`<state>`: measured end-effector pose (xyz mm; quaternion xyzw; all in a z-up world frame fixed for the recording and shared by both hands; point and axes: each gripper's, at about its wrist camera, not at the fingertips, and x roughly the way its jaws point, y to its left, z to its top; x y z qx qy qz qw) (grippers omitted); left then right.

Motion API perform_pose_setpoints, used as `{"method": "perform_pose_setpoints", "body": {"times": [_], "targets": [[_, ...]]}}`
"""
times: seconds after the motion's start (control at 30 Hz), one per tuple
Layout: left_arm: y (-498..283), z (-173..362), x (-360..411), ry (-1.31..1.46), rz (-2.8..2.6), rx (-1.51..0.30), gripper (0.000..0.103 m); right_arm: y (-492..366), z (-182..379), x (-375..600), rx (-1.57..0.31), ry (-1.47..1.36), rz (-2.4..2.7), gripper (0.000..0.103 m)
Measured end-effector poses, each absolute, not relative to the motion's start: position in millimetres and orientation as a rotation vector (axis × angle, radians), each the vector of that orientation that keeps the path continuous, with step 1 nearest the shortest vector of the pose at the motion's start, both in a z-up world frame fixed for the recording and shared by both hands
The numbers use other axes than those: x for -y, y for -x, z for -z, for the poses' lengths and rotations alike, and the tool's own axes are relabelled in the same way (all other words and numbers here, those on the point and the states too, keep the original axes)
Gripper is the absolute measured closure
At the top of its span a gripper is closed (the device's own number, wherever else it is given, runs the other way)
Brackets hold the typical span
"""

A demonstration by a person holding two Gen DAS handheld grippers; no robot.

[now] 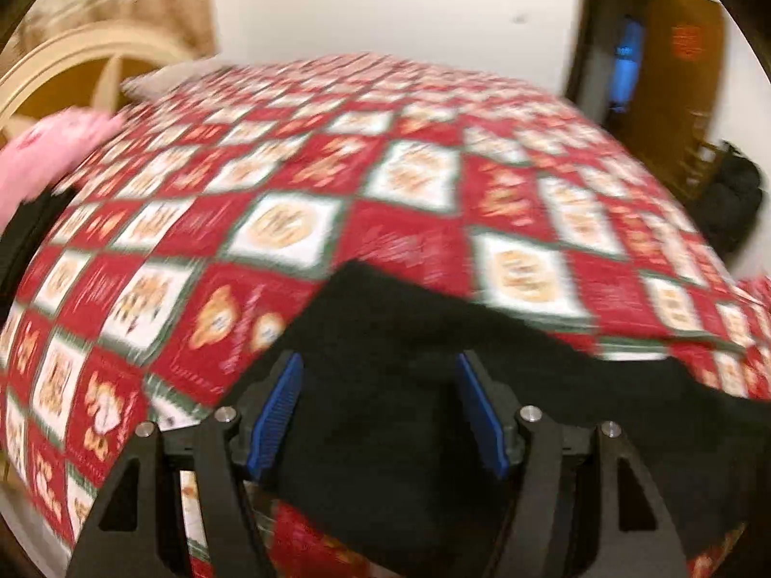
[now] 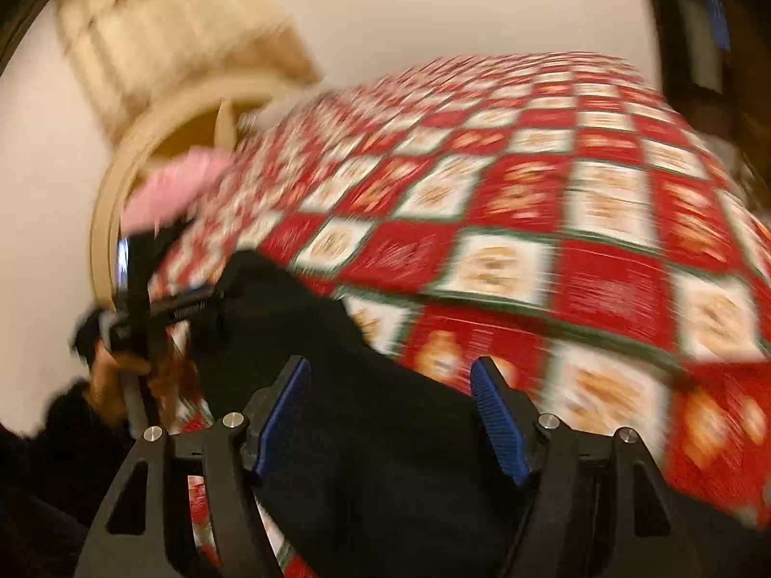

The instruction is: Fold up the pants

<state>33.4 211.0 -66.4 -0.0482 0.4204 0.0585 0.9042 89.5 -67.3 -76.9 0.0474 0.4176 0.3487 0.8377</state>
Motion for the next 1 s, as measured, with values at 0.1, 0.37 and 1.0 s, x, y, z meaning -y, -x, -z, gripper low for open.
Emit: {"method": "perform_pose_setpoints", "body": {"times": [0.1, 0.37, 1.0], "targets": [[-30.0, 78.4, -207.5, 0.042, -0.168, -0.858, 0.035, -99.7, 86.9, 40.8, -0.911, -0.068, -0.754, 0.033], [-22.7, 84.1, -206.3, 0.010, -0.186, -0.817, 0.033, -75.1, 95.4, 24.8, -1.028, -0.165, -0.950, 0.033], [-25.1, 86.1, -206.3, 0.024, -0.197, -0.813, 0.028, -151.6, 97.4, 11.2, -0.958, -0.470, -0.916, 0.030]]}}
